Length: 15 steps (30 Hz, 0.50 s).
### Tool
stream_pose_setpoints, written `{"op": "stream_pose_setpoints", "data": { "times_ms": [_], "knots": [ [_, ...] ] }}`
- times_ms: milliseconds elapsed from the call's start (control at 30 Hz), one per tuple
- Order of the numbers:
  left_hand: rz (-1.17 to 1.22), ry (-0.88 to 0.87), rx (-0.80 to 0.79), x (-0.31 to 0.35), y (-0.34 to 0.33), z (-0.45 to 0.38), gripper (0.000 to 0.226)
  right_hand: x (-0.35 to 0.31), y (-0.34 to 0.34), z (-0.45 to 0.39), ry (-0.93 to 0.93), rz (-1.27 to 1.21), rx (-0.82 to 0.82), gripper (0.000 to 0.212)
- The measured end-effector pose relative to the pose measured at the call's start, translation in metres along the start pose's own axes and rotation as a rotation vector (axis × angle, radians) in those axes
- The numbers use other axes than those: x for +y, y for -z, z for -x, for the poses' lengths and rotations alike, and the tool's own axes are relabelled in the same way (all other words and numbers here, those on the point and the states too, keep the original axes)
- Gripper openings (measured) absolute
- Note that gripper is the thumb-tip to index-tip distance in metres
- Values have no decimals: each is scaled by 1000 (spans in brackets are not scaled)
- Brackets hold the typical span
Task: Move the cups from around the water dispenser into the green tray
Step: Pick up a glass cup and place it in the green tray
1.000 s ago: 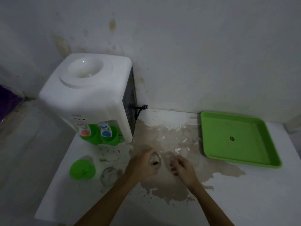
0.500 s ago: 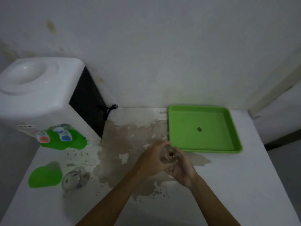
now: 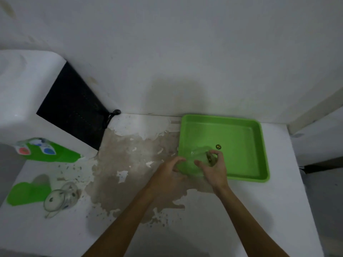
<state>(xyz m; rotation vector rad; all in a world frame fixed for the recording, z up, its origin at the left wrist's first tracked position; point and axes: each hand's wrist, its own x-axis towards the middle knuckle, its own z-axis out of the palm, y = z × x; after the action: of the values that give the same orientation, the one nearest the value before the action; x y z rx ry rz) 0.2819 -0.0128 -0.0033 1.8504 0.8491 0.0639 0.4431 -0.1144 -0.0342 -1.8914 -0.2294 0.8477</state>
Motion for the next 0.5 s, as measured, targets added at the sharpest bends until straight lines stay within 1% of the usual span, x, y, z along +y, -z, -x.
{"op": "stream_pose_setpoints", "data": {
  "times_ms": [133,300,400,500],
  "knots": [
    [-2,80,8,-10,-5,-19,44,2,-2,-23,163,263,8,72],
    [1,123,2,-20,-8,-32,35,6,-16,-32,351,540,-2,69],
    [13,132,-3,-22,-8,-36,30,10,-27,-33,407,653,0,67],
    [42,131,-2,-28,-5,-38,26,10,-32,-33,406,711,8,68]
  ]
}}
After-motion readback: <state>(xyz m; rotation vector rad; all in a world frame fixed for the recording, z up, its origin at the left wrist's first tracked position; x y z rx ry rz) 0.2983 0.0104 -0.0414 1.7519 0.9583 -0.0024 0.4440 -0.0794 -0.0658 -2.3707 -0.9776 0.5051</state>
